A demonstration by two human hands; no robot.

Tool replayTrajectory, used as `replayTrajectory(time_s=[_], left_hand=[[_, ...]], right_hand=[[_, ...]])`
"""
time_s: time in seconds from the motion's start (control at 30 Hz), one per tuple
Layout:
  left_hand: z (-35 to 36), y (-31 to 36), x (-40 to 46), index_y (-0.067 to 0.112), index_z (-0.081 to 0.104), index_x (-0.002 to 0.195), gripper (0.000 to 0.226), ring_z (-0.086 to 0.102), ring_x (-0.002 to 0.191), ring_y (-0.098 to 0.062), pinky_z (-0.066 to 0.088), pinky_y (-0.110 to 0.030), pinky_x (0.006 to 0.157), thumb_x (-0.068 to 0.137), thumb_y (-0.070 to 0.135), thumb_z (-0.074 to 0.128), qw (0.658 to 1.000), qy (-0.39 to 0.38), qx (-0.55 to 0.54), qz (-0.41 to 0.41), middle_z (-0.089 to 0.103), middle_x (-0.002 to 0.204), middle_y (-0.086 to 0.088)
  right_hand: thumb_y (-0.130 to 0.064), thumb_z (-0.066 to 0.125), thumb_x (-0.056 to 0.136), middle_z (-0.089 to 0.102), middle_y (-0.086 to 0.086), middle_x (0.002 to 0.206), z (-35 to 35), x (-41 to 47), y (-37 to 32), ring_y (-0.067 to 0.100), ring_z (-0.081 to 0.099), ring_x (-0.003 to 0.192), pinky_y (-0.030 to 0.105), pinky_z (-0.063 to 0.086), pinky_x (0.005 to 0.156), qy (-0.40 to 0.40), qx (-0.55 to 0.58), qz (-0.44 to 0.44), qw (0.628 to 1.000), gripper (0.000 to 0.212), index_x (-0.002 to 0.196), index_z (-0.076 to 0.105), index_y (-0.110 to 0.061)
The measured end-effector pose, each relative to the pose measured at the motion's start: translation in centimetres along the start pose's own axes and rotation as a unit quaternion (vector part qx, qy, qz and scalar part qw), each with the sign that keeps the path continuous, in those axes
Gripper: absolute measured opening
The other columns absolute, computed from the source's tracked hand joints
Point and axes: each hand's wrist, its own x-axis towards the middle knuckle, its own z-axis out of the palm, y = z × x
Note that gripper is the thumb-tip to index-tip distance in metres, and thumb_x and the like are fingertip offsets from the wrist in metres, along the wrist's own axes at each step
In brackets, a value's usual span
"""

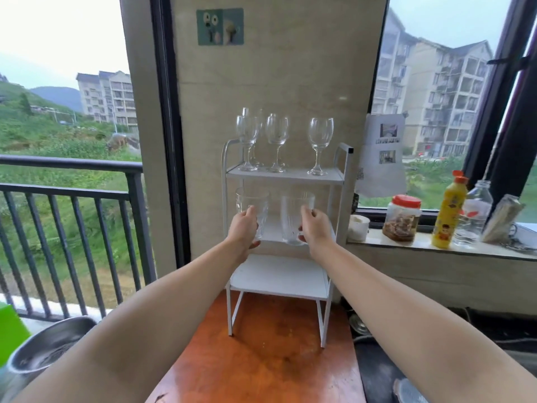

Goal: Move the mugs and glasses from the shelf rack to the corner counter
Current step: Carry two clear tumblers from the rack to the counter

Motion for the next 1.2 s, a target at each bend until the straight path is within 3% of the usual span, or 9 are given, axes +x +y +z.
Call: replayTrajectory(time_s=[0.1,0.23,0.37,0.47,0.63,0.8,0.9,1.03,1.2], left_hand=[[-1.2,0.4,-3.1,0.022,0.043,0.07,0.027,0.033,0.055,-0.012,0.043,-0.028,0.062,0.093,0.034,0.039,1.0,-0.019,0.003,0.004,0.034,0.061,0.004],[-2.9,-0.3,-8.1,0.025,0.045,0.066,0.027,0.034,0.052,-0.011,0.043,-0.026,0.058,0.091,0.031,0.041,0.999,-0.046,0.008,-0.005,0.035,0.058,0.004],[-3.9,-2.7,-13.2,0.022,0.046,0.077,0.021,0.031,0.052,-0.012,0.039,-0.025,0.055,0.092,0.034,0.04,0.995,-0.088,0.021,-0.028,0.032,0.057,0.004],[-3.6,-4.9,-16.3,0.022,0.044,0.062,0.032,0.033,0.051,-0.012,0.036,-0.026,0.055,0.092,0.033,0.04,0.992,-0.115,0.042,-0.022,0.034,0.049,0.008],[-1.8,-8.9,-21.8,0.024,0.036,0.061,0.033,0.028,0.053,-0.013,0.029,-0.028,0.056,0.093,0.031,0.039,0.978,-0.183,0.086,-0.049,0.031,0.054,0.006],[1.3,-13.4,-27.1,0.024,0.045,0.062,0.029,0.036,0.05,-0.011,0.036,-0.027,0.06,0.09,0.028,0.041,0.959,-0.241,0.096,-0.114,0.04,0.049,0.009],[3.9,-15.9,-30.3,0.023,0.043,0.059,0.031,0.036,0.043,-0.008,0.031,-0.024,0.051,0.09,0.027,0.042,0.945,-0.276,0.107,-0.139,0.04,0.035,0.013],[7.9,-18.4,-34.9,0.021,0.041,0.054,0.036,0.035,0.044,-0.013,0.028,-0.024,0.05,0.09,0.026,0.043,0.928,-0.315,0.119,-0.161,0.037,0.036,0.008],[13.3,-20.9,-43.2,0.019,0.043,0.058,0.035,0.039,0.026,0.0,0.038,-0.016,0.043,0.092,0.028,0.044,0.891,-0.389,0.119,-0.202,0.04,0.03,0.014]], right_hand=[[-0.026,0.039,0.095,0.035,0.003,0.059,-0.7,-3.6,-0.5,0.014,0.035,0.051,0.031,0.032,0.054,0.019,0.004,0.001,1.0,0.03,0.069,0.043,-0.012],[-0.023,0.04,0.092,0.037,0.003,0.061,-1.5,-9.6,-0.3,0.016,0.036,0.057,0.036,0.033,0.062,0.067,0.011,0.029,0.997,0.026,0.068,0.04,-0.015],[-0.024,0.041,0.091,0.036,0.004,0.06,-3.3,-15.7,1.5,0.017,0.036,0.054,0.033,0.031,0.053,0.104,0.003,0.066,0.992,0.032,0.061,0.038,-0.016],[-0.024,0.042,0.092,0.035,0.005,0.06,-5.2,-19.3,3.1,0.018,0.034,0.054,0.033,0.03,0.055,0.123,-0.009,0.087,0.989,0.033,0.06,0.037,-0.015],[-0.026,0.046,0.089,0.038,0.009,0.063,-9.6,-25.4,6.3,0.023,0.037,0.063,0.036,0.033,0.064,0.181,-0.071,0.128,0.973,0.032,0.06,0.038,-0.015],[-0.026,0.046,0.088,0.042,0.014,0.072,-15.3,-31.4,10.2,0.024,0.041,0.066,0.035,0.033,0.063,0.246,-0.091,0.184,0.947,0.025,0.07,0.045,-0.008],[-0.026,0.047,0.089,0.044,0.009,0.065,-19.4,-35.3,11.9,0.022,0.043,0.065,0.035,0.036,0.062,0.301,-0.074,0.204,0.929,0.03,0.064,0.045,-0.009],[-0.027,0.047,0.091,0.046,0.006,0.061,-25.0,-40.7,13.5,0.025,0.045,0.067,0.035,0.037,0.066,0.355,-0.08,0.237,0.901,0.036,0.059,0.044,-0.012],[-0.026,0.047,0.091,0.046,0.007,0.059,-32.8,-49.3,14.1,0.024,0.045,0.063,0.033,0.036,0.064,0.43,-0.086,0.266,0.858,0.038,0.057,0.043,-0.012]])
